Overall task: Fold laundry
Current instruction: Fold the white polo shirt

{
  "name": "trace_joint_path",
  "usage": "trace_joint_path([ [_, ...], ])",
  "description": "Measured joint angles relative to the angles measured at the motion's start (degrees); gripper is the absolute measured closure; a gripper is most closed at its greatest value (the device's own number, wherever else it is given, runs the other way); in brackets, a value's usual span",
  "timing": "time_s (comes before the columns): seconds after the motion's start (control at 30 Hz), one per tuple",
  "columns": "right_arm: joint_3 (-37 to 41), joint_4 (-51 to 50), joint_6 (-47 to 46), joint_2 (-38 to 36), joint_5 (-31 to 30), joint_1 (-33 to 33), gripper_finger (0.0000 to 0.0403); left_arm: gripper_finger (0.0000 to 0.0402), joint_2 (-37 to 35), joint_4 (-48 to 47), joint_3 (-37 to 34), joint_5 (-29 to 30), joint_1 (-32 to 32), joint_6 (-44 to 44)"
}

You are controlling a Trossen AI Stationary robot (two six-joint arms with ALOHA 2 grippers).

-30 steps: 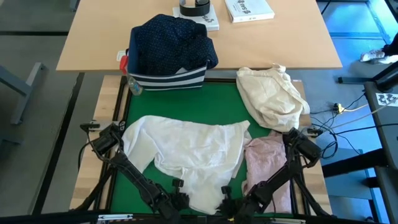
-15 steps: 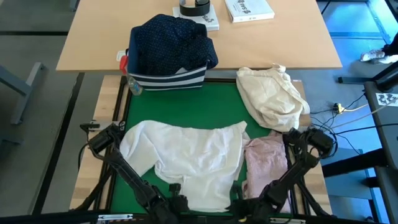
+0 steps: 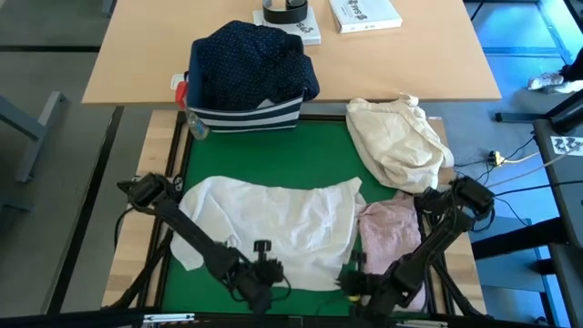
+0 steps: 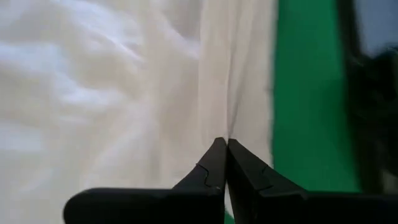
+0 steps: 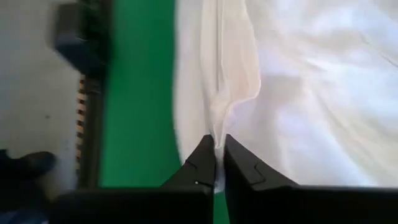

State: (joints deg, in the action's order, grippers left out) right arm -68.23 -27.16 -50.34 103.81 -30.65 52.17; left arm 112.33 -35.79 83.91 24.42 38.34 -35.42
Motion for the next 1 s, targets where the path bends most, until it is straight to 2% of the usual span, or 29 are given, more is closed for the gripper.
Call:
trace_joint_path([
  [0.23,0.2,-8.5,-5.5,0.0,-0.8,-4.2,0.0394,0.0401,-0.2,-3.9,-1.3,3.8,-2.9,-3.3],
  [0.4,2.3,-8.8,-5.6,0.0,1.2,-8.0,0.0380,0.0401,-0.1,-2.5,-4.3,4.8,-4.0,-4.9],
  [0.57,4.5,-7.0,-5.6,0.0,3.7,-10.4,0.0384,0.0400,-0.1,0.8,-7.0,6.5,-4.7,-4.6],
  [0.7,4.6,-7.5,-6.1,0.0,4.1,-12.5,0.0379,0.0382,-0.1,0.4,-7.4,6.8,-5.9,-4.5],
  [0.8,4.6,-7.6,-7.6,0.0,4.7,-14.0,0.0358,0.0358,-0.1,0.3,-7.5,6.0,-6.8,-4.5],
  [0.9,4.6,-7.9,-7.7,0.0,6.8,-15.3,0.0320,0.0328,-0.1,0.3,-7.5,3.8,-8.0,-3.5],
  [1.0,4.4,-9.5,-7.7,-0.5,10.4,-16.6,0.0278,0.0299,-0.9,-0.8,-7.3,-1.1,-9.4,-2.0],
])
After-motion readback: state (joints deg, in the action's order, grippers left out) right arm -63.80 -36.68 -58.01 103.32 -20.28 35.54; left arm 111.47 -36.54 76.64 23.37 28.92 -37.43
